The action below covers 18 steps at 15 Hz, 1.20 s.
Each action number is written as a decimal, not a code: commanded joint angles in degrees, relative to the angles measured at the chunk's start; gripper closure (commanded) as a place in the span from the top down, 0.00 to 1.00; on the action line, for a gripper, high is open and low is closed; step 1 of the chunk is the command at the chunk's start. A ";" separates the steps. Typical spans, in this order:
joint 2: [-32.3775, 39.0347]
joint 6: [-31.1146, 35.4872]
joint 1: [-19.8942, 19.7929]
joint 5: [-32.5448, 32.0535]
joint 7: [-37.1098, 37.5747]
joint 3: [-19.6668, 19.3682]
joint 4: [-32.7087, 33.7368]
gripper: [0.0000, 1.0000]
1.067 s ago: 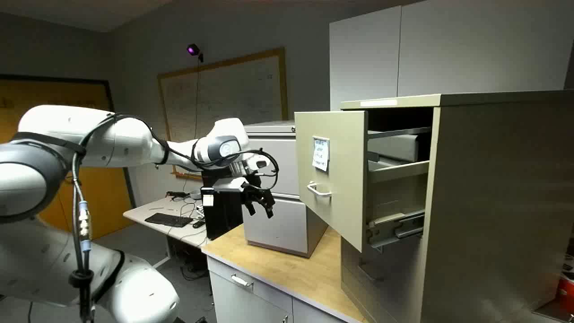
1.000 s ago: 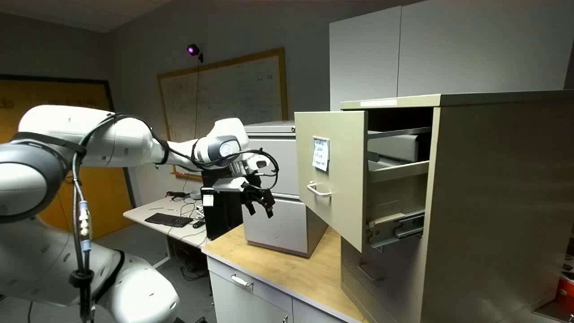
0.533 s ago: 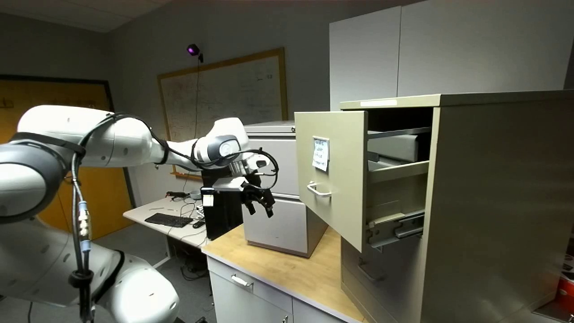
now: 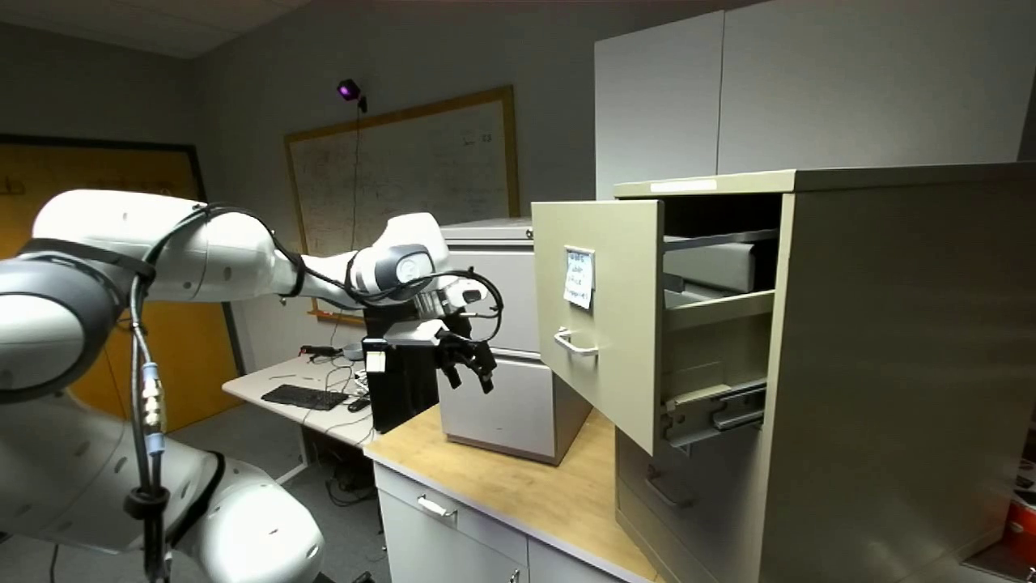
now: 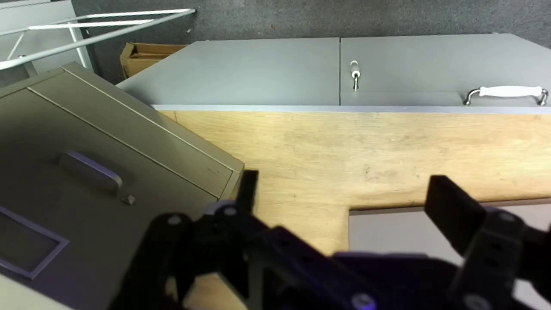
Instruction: Close the top drawer of the right cabinet
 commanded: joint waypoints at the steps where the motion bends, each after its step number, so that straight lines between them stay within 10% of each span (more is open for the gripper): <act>1: -0.09 1.08 -0.29 -2.05 1.55 0.33 -0.14 1.00; 9: -2.94 5.82 -1.99 -11.64 9.40 5.12 -1.36 0.99; 10: -3.86 6.16 -2.30 -13.05 11.14 6.08 -1.64 0.75; 18: -10.96 8.25 -7.89 -25.50 26.74 12.91 -3.52 0.22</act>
